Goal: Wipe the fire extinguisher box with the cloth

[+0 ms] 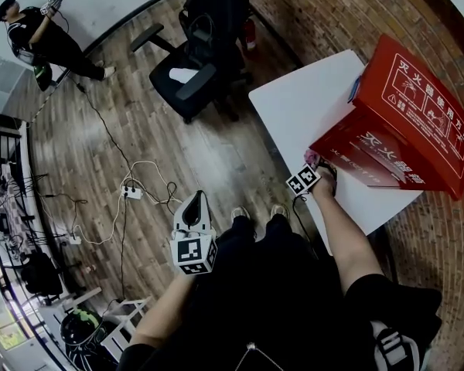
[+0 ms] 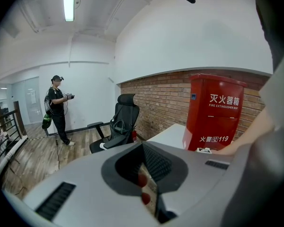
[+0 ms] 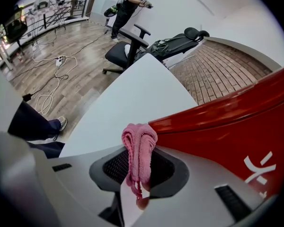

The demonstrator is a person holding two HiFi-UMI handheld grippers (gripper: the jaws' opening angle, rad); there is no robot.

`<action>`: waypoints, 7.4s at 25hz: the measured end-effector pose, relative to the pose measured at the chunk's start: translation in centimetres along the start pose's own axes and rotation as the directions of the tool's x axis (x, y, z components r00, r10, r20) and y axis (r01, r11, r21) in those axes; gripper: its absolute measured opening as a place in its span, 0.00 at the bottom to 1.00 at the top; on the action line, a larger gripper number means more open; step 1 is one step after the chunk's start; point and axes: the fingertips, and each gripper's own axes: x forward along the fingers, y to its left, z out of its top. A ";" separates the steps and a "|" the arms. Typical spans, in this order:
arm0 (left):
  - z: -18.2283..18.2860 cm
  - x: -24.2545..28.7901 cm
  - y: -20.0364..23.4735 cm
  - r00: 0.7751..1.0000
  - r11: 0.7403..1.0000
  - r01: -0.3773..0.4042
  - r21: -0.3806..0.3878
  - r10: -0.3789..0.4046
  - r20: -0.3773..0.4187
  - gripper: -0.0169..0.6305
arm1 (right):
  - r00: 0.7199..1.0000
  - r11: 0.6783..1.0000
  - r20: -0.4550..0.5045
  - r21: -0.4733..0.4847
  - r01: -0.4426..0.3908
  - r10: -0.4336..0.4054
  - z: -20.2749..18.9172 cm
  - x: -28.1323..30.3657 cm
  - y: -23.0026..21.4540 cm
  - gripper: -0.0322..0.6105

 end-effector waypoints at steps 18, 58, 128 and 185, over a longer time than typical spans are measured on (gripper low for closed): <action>0.3 1.1 -2.1 0.999 0.999 0.047 0.023 -0.047 -0.001 0.07 | 0.999 1.000 -0.024 0.002 0.026 -0.026 -4.1 0.1 -0.2 0.21; 2.0 3.3 -3.9 0.985 0.984 0.169 0.045 -0.171 0.035 0.07 | 0.997 0.997 0.003 0.012 0.082 -0.082 -5.1 -4.9 -3.8 0.21; 11.2 8.8 -10.8 0.934 0.937 0.328 0.118 -0.340 0.106 0.07 | 0.984 0.984 0.030 -0.004 0.178 -0.178 -2.8 -18.7 -12.9 0.21; 10.0 7.0 -11.3 0.913 0.916 0.381 0.124 -0.394 0.104 0.07 | 0.951 0.951 0.025 -0.016 0.309 -0.308 -1.5 -30.7 -20.2 0.21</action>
